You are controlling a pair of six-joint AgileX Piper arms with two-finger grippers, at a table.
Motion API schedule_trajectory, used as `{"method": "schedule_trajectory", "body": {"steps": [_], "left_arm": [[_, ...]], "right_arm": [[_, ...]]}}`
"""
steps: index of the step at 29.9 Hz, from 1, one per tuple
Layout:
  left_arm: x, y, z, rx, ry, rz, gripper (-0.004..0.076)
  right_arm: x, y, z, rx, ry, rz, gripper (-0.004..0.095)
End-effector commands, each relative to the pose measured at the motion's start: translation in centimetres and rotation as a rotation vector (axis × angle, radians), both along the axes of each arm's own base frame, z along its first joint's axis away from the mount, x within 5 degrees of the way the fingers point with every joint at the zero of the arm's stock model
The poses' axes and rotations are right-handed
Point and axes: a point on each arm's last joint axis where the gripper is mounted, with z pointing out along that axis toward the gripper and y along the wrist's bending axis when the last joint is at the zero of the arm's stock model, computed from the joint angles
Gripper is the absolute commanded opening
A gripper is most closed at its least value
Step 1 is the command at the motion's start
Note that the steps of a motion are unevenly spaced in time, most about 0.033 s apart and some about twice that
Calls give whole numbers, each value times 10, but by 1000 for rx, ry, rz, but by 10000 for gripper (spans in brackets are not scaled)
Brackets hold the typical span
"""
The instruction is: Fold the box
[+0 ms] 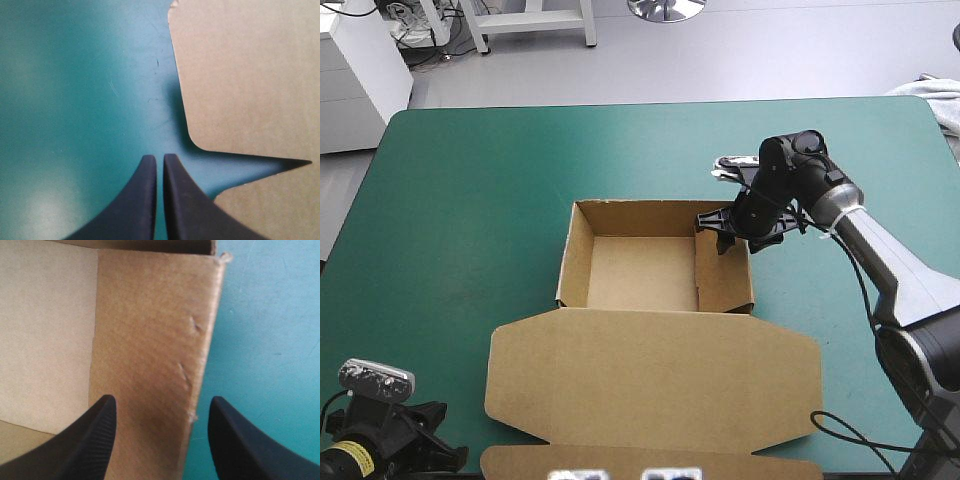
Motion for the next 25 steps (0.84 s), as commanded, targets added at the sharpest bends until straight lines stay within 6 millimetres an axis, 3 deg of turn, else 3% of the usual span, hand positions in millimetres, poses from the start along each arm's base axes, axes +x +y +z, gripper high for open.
{"method": "schedule_trajectory", "body": {"steps": [1, 9, 17, 25], "left_arm": [[-4, 2, -5, -16, -4, 6, 22], [-7, 3, -10, -24, -21, 6, 22], [-5, 2, -9, -30, -43, 6, 22], [-5, 2, -9, -26, -45, 2, 22]], "right_arm": [[-4, -2, 14, 22, -20, 10, 506], [4, 6, -8, 36, 52, 8, 339], [5, 7, -10, 25, 51, 30, -15], [9, -1, 2, -44, -25, 7, -18]]}}
